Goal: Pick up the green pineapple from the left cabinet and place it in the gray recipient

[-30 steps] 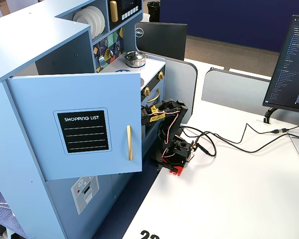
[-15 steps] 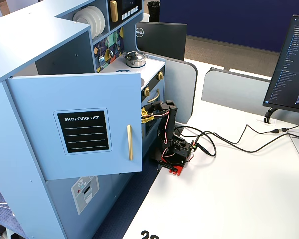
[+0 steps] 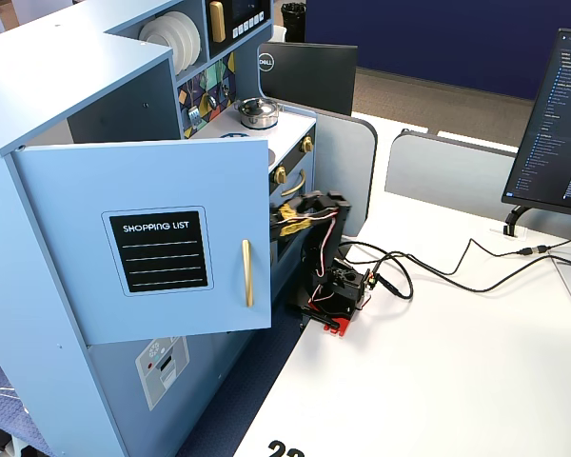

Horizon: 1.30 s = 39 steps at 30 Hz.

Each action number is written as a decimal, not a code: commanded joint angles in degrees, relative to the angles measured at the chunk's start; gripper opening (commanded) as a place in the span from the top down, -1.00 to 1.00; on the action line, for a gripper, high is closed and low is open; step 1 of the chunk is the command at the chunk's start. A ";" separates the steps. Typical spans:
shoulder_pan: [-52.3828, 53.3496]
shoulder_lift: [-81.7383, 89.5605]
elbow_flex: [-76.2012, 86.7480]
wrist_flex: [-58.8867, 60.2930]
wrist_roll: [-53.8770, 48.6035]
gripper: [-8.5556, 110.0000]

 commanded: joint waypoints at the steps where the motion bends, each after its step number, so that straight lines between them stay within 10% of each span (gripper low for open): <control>1: 0.53 15.64 6.59 -7.29 1.67 0.86; 19: 28.92 45.70 10.90 3.96 12.39 0.86; 39: 57.48 15.82 -20.92 58.36 12.04 0.86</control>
